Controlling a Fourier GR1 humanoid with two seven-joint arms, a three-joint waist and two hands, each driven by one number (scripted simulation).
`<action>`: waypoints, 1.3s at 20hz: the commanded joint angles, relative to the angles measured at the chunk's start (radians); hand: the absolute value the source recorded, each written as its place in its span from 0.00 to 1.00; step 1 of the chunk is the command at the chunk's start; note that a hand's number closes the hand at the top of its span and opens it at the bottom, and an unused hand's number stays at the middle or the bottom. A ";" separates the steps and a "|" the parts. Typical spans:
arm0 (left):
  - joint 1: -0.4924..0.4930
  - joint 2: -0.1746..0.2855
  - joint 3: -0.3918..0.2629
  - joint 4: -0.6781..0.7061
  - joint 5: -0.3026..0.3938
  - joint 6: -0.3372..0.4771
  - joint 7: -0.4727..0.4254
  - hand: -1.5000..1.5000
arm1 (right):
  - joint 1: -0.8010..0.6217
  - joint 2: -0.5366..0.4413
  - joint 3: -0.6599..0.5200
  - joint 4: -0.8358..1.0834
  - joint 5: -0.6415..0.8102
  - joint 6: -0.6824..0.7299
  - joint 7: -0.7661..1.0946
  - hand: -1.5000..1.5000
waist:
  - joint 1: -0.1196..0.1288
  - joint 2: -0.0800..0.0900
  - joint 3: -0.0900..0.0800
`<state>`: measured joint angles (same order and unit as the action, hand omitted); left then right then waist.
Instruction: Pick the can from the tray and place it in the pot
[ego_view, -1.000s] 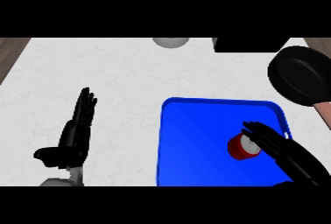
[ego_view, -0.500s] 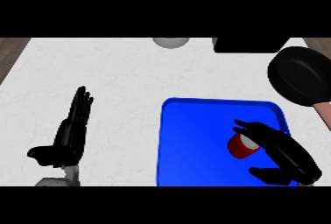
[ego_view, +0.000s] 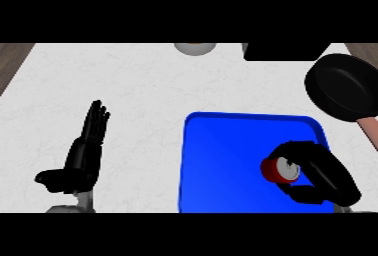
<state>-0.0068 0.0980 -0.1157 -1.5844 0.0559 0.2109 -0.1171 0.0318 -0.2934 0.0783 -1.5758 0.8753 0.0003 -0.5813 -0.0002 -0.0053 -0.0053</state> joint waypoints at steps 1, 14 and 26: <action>-0.058 -0.006 0.041 0.078 -0.007 -0.018 -0.014 0.50 | -0.063 0.009 -0.030 0.050 -0.010 0.020 -0.023 1.00 | 0.000 0.005 0.005; -0.027 -0.038 -0.033 0.017 -0.019 -0.034 -0.010 0.50 | -0.498 0.232 -0.026 0.191 0.361 0.157 0.804 1.00 | 0.067 0.014 0.003; 0.009 -0.003 0.038 0.012 0.001 -0.046 -0.018 0.50 | -0.773 0.293 0.034 0.200 0.519 0.052 1.141 1.00 | 0.009 0.005 0.005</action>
<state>-0.0219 0.0933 -0.0856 -1.5665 0.0509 0.1739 -0.1236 -0.7008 -0.0107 0.1002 -1.3912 1.3285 0.0815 0.4609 0.0165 0.0000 -0.0010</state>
